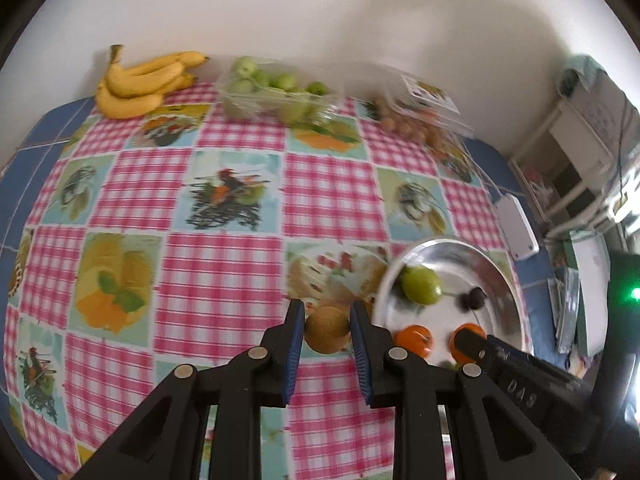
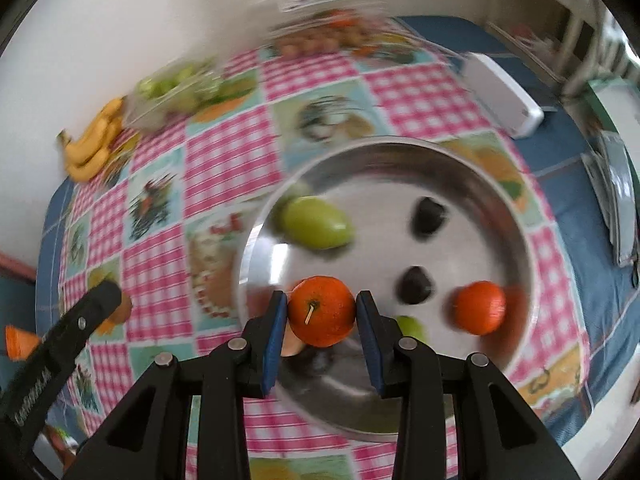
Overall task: Organize fruits
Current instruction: 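Carry the tangerine with the right tool while the left tool carries the small fruit to the bowl, then open the right tool to drop the tangerine while the left tool releases the small fruit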
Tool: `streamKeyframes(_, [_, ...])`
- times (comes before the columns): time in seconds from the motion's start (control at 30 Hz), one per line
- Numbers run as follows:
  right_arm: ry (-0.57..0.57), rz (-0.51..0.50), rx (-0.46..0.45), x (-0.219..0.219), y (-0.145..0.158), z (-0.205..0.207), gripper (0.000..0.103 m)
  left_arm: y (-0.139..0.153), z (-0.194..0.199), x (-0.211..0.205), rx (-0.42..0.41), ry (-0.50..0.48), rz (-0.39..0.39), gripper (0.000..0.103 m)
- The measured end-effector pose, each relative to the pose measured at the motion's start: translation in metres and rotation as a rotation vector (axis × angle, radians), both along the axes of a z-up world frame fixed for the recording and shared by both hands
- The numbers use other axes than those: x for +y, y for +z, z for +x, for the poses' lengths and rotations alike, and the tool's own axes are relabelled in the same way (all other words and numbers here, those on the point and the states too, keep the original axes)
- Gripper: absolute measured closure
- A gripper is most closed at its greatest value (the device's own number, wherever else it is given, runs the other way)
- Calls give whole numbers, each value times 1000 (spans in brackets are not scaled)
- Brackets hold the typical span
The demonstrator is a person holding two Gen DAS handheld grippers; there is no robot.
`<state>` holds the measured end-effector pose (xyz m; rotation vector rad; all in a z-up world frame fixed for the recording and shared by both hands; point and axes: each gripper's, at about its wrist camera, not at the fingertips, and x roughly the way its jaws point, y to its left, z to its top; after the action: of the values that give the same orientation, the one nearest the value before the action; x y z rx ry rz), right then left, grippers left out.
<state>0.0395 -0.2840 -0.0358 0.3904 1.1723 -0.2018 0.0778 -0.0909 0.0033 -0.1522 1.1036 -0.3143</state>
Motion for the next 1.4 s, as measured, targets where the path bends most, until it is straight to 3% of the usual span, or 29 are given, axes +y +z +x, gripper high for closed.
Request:
streamKeyframes(0.27, [-72,12,-6,-37,3,-11,66,1,-10,-38,0,-108,-15,78])
streamKeyframes(0.6, [-48,8,2,-31,-2,-7,66,-16,-7,-61,14,-156,16,77])
streamKeyframes(1.03, [-14,-19,20,-24,-7,4,65,-31,1,-74,21,-168,9,77])
streamKeyframes(1.4, [-2,-23,64,-23,-20,10,65,-36,8,-63,46,-118,17,77])
